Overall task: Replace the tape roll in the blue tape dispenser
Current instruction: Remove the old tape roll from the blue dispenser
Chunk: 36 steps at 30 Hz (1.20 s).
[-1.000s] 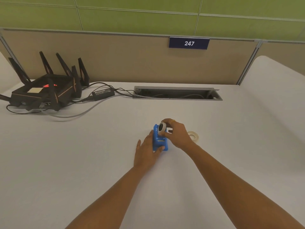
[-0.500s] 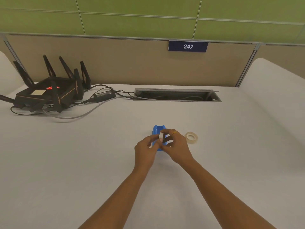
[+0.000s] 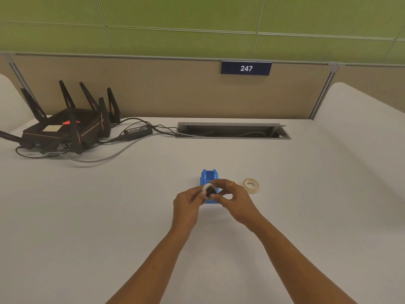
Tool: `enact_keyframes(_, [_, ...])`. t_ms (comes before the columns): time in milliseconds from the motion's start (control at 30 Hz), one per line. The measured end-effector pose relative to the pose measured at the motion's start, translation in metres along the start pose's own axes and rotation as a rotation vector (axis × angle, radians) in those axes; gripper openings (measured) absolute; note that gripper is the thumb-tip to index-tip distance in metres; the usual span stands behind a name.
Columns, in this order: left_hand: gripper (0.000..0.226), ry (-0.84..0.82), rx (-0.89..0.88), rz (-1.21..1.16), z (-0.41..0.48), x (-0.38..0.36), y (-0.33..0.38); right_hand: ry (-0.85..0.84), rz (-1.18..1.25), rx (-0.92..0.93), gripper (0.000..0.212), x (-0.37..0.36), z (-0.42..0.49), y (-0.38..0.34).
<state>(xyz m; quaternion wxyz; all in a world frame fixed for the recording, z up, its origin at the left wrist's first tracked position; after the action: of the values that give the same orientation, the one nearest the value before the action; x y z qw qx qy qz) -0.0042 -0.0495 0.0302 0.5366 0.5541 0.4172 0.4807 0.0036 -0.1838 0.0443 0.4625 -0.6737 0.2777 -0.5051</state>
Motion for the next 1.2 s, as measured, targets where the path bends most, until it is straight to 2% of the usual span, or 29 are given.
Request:
enact_keyframes(200, [0.023, -0.024, -0.008, -0.021, -0.002, -0.002, 0.004, -0.015, 0.130, -0.037, 0.035, -0.002, -0.001, 0.000])
enact_keyframes(333, [0.024, -0.025, -0.013, -0.019, -0.003, -0.001, 0.002, -0.011, 0.196, -0.036, 0.033, -0.002, -0.002, -0.002])
enact_keyframes(867, [0.026, 0.036, 0.052, -0.067, -0.009, -0.007, -0.004, 0.010, 0.145, -0.020, 0.029, 0.002, -0.002, 0.004])
enact_keyframes(1200, [0.022, 0.090, -0.006, 0.059, -0.009, -0.008, -0.012, 0.028, 0.157, 0.007, 0.017, 0.002, 0.000, 0.004])
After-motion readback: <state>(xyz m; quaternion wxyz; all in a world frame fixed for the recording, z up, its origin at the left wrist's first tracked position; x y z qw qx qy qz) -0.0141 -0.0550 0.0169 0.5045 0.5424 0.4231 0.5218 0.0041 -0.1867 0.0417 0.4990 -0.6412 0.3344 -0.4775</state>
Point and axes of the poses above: each hand's wrist, its own z-axis towards the middle knuckle, its own x-axis out of the back of the hand, y = z × x, the point moved 2 cm from there along z, towards the middle knuckle, and after that the axes turned 15 degrees about -y, right-handed, at the moved point
